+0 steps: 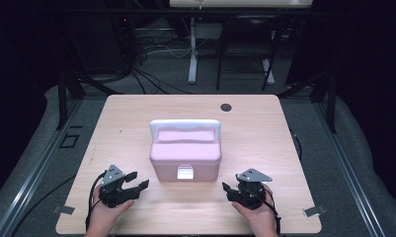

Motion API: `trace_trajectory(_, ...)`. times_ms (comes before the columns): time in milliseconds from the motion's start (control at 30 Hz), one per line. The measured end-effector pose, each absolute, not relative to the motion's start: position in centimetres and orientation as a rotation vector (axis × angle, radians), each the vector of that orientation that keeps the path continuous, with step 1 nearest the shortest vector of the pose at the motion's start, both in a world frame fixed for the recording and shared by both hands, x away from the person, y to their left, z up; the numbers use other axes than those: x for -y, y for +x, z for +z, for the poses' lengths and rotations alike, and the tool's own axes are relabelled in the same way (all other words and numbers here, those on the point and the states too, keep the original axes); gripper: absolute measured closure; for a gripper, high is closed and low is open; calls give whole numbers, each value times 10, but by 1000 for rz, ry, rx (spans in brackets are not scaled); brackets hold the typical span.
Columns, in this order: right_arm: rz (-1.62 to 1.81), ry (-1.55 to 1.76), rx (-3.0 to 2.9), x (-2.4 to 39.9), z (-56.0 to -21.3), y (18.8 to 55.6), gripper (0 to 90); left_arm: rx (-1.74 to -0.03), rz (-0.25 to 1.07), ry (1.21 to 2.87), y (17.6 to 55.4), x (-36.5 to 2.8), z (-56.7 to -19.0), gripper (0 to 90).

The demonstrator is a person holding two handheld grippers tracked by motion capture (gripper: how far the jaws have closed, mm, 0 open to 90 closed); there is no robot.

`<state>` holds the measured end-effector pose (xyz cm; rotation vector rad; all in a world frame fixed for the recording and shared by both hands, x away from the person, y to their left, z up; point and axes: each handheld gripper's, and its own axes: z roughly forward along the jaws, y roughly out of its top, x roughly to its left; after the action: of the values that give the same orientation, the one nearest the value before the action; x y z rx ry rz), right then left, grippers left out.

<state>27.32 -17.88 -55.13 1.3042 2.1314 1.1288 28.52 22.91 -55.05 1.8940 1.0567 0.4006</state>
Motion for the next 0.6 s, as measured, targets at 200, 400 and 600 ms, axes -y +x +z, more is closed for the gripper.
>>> trace_trajectory(200, 1113, 1294, -2114, 178, -553, 275, 286, -1036, 399, 1905, 287, -227, -551, 406)
trace_trajectory(400, 1119, 1259, -2086, 177, -554, 276, 359, -1044, 389, 1910, 288, -228, -552, 406)
trace_trajectory(600, 1134, 1294, -2098, 178, -556, 276, 420, -1082, 380, 1886, 288, -231, -552, 413)
